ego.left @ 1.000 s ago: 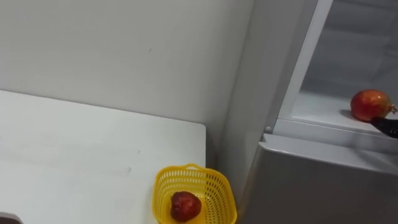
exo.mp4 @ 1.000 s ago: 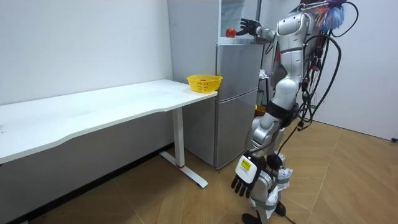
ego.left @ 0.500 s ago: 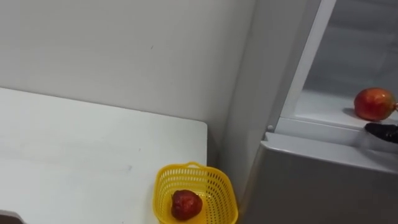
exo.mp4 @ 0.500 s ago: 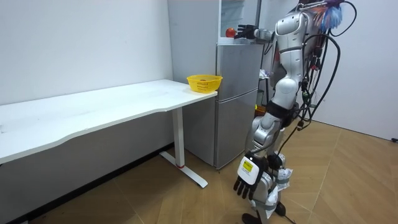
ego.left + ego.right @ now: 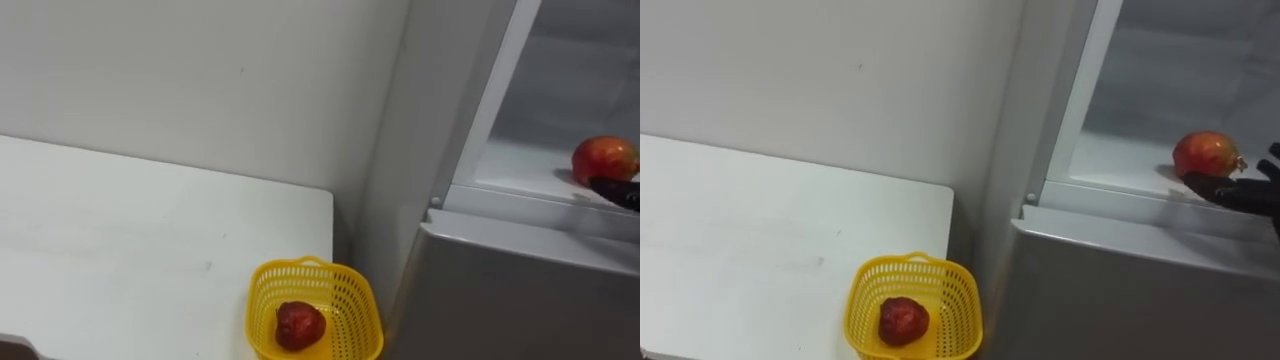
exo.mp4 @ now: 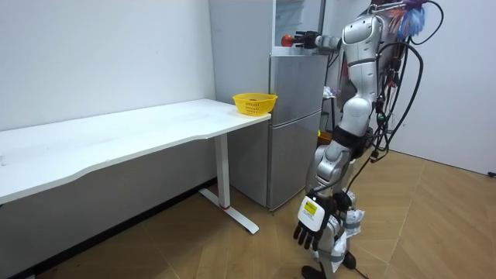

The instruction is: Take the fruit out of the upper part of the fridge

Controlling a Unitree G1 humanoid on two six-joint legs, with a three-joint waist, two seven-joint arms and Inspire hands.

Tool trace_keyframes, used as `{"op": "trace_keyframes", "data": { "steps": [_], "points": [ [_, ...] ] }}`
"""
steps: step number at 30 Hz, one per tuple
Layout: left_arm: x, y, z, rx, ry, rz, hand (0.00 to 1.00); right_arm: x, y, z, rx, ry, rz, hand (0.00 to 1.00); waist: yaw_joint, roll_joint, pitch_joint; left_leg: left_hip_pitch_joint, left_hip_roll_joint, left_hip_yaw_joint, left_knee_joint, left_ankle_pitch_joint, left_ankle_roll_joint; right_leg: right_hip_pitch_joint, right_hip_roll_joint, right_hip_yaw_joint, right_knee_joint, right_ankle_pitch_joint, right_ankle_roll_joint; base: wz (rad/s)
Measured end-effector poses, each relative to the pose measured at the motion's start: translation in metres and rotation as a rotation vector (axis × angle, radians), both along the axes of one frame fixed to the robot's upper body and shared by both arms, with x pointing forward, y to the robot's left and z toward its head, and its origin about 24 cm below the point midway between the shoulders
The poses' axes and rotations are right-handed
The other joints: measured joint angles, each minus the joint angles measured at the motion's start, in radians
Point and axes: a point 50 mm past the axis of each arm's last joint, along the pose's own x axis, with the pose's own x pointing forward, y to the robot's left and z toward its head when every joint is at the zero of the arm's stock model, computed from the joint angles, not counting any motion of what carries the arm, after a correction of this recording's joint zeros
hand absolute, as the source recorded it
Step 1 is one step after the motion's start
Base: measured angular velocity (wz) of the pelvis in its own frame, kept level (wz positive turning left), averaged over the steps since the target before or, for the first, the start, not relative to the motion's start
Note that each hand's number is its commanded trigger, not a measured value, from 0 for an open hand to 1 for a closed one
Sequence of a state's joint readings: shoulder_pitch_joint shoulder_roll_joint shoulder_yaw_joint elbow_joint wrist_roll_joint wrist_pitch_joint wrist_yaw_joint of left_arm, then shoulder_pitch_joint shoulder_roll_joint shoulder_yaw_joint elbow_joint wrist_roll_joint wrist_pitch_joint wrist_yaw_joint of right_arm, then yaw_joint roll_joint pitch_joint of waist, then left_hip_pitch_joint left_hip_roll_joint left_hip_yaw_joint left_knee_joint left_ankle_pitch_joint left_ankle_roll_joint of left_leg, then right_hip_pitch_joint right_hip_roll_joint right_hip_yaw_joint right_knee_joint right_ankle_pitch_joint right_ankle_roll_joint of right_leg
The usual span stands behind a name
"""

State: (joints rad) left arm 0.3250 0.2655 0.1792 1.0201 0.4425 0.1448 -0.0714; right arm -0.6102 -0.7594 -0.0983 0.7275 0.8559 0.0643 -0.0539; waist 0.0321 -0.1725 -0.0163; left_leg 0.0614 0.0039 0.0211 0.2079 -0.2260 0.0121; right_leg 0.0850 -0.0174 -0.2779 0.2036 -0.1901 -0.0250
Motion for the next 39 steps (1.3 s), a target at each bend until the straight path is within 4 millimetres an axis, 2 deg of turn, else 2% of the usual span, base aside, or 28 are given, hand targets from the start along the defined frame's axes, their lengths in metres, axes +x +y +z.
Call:
{"op": "trace_keyframes", "data": {
  "steps": [7,15,21,30,35,39],
  "points": [
    [0.002,0.001,0.001,0.006,-0.012,-0.003,0.0,0.005,0.003,0.013,0.042,-0.052,-0.011,0.0,0.0,0.005,0.0037,-0.003,-0.001,0.0,0.005,0.0,0.0,0.0,-0.001,0.0,-0.001,0.0,0.0,0.0],
    [0.003,0.002,0.001,0.009,-0.015,-0.003,0.0,0.005,0.002,0.013,0.01,-0.039,-0.01,0.0,0.003,0.009,0.0047,-0.006,0.0,0.001,0.007,0.0,0.0,-0.003,0.0,0.0,-0.001,0.0,0.0,0.0],
    [0.002,0.001,0.001,0.01,-0.009,-0.004,0.0,0.011,0.006,0.01,-0.081,0.027,0.01,0.0,0.003,0.017,0.0104,-0.003,0.0,-0.003,0.008,0.0,0.0,0.0,0.0,0.0,0.0,0.0,0.0,0.0],
    [-0.004,0.0,0.0,0.008,0.016,0.0,0.0,0.013,0.006,0.006,-0.121,0.073,0.023,0.0,0.005,0.001,-0.0003,-0.008,0.0,-0.007,0.013,0.0,0.0,-0.002,0.0,-0.002,0.001,0.0,0.0,0.01],
    [-0.005,0.001,0.0,0.008,0.023,0.001,0.0,0.024,0.016,0.023,-0.186,0.069,0.051,0.0,0.002,-0.002,-0.0017,-0.015,0.0,-0.009,0.016,0.0,0.0,-0.005,0.001,-0.004,0.0,0.001,-0.002,0.0],
    [-0.004,0.004,0.001,0.015,0.022,-0.003,0.0,0.025,0.017,0.027,-0.227,0.074,0.048,0.0,0.002,-0.007,-0.0027,-0.017,0.0,-0.021,0.019,0.0,0.0,-0.001,0.0,-0.022,0.0,0.001,-0.002,0.1]
  ]
}}
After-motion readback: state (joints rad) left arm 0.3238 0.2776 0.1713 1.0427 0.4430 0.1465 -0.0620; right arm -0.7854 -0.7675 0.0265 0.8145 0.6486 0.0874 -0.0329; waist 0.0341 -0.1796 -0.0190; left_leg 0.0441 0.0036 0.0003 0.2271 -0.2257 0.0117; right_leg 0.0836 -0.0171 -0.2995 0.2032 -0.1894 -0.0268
